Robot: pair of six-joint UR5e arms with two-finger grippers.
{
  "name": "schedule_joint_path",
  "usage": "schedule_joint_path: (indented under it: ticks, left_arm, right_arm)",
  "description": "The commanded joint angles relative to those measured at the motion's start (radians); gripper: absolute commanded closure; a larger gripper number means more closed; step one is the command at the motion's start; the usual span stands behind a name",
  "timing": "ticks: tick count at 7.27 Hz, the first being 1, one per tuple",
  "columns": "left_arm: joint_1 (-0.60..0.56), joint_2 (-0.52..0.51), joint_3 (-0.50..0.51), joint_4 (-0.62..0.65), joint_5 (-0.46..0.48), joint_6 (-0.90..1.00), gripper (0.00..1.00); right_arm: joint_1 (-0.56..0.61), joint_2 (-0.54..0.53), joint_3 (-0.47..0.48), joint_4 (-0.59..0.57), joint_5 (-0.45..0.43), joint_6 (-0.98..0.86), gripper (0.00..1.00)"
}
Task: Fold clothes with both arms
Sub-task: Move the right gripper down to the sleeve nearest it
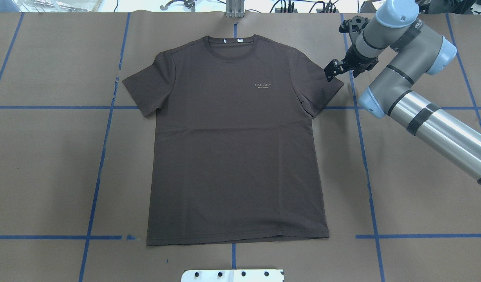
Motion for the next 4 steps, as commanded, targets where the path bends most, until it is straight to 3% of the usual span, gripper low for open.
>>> schedule_joint_path:
  ticks: [1, 4]
  left_arm:
    - [0.0, 0.0, -0.001, 0.0, 0.0, 0.002, 0.0]
    - [0.0, 0.0, -0.001, 0.0, 0.0, 0.007, 0.0]
  right_arm:
    - [-0.006, 0.006, -0.025, 0.0, 0.0, 0.0, 0.08]
    - [-0.012, 0.006, -0.036, -0.002, 0.0, 0.0, 0.13]
